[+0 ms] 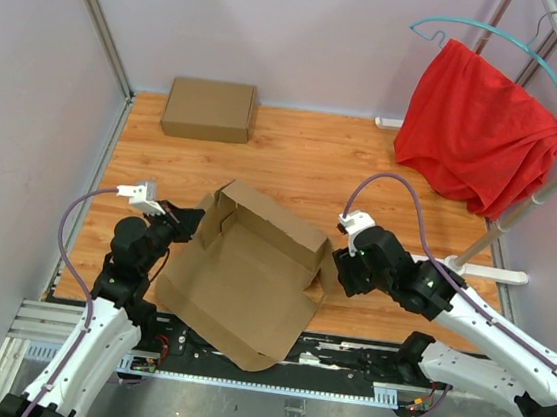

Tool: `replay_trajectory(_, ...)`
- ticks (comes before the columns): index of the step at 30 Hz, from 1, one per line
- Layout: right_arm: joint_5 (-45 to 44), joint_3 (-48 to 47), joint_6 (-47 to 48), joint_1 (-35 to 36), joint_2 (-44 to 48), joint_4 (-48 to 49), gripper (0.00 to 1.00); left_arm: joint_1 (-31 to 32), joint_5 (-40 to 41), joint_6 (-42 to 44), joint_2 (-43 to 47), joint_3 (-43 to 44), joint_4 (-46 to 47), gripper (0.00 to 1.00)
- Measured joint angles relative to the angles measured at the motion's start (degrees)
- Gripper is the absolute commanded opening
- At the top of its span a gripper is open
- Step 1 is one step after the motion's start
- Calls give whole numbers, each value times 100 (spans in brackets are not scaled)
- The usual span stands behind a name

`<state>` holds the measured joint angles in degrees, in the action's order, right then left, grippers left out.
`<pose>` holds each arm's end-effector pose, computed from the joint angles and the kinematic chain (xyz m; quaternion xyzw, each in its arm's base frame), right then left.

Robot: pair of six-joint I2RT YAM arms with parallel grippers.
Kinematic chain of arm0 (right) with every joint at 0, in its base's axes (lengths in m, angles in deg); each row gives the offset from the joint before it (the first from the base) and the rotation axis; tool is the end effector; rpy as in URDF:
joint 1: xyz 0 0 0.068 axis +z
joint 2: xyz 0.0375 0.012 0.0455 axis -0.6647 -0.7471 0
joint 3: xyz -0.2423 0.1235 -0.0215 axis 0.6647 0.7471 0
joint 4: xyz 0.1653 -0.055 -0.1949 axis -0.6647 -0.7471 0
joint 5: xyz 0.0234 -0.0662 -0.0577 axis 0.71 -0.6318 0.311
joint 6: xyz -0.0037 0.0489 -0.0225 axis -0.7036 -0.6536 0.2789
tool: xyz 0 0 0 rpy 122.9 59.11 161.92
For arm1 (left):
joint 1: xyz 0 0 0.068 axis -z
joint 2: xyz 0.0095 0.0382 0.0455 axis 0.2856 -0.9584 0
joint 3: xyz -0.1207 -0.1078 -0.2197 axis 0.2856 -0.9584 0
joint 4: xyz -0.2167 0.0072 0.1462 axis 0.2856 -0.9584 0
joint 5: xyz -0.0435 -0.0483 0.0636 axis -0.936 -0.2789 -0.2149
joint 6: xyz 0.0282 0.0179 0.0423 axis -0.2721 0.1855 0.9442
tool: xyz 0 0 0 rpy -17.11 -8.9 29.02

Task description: Fold the paper box

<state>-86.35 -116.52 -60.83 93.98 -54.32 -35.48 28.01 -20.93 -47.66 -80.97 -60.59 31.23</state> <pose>0.1121 0.1317 0.2883 -0.2407 0.8871 0.1246 0.3736 0.1368 -0.0315 0.2219 -0.1193 0.7445 -0.2952 0.5868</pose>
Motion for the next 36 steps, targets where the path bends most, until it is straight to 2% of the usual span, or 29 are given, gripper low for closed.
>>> replay_trajectory(6, 981, 251, 219, 0, 173, 638, 54, 0, 2, 0, -2, 0, 2, 0)
replay_trajectory(15, 1534, 662, 345, 0, 190, 1572, 57, 0, -44, -17, 90, -72, 24, 0)
replay_trajectory(27, 1250, 1408, 337, 221, 173, 3008, 54, 2, -184, -105, 240, -83, -52, 0)
replay_trajectory(36, 212, 1746, 20, 726, 9, 3825, 46, 2, -271, -146, 385, -136, -120, 0)
